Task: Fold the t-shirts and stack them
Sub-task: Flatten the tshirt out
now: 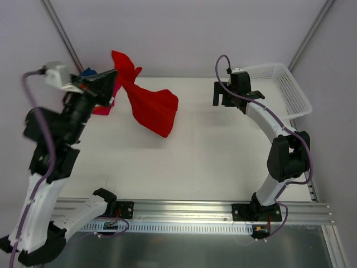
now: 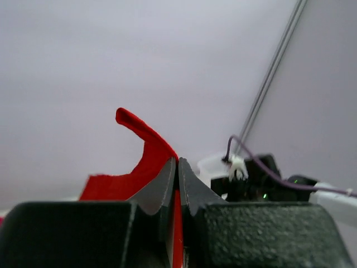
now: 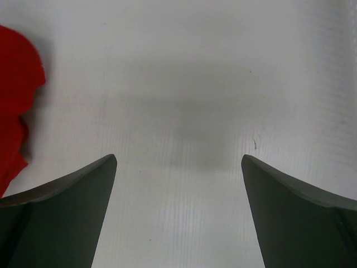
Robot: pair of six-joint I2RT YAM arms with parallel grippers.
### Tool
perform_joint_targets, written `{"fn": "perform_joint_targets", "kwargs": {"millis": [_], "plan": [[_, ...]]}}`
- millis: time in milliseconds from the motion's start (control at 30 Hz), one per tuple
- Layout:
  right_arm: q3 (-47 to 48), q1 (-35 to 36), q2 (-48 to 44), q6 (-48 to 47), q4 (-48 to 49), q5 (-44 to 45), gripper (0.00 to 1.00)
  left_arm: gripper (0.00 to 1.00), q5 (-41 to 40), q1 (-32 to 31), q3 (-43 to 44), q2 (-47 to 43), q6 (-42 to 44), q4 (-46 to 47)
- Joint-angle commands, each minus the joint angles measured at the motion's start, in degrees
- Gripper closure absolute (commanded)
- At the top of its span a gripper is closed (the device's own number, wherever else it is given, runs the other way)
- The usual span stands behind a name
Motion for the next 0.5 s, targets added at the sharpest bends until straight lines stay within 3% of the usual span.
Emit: {"fn": "perform_joint_targets", "kwargs": {"millis": [0, 300, 467], "plan": [[0.6, 0.2, -0.5, 2.1, 4.3, -2.9, 0.01, 1.00, -1.0, -0.1, 2.2, -6.5, 4.2, 0.1], [1.0, 0.2, 1.5, 3.3, 5.2, -5.5, 0.02, 1.00, -1.2, -0.1, 2.0, -15.7, 7.2, 4.1], [0.9, 0.2, 1.6, 3.4, 5.1, -6.0, 0.02, 1.00, -3.3, -0.1, 3.5, -13.0, 9.8, 5.9]]}}
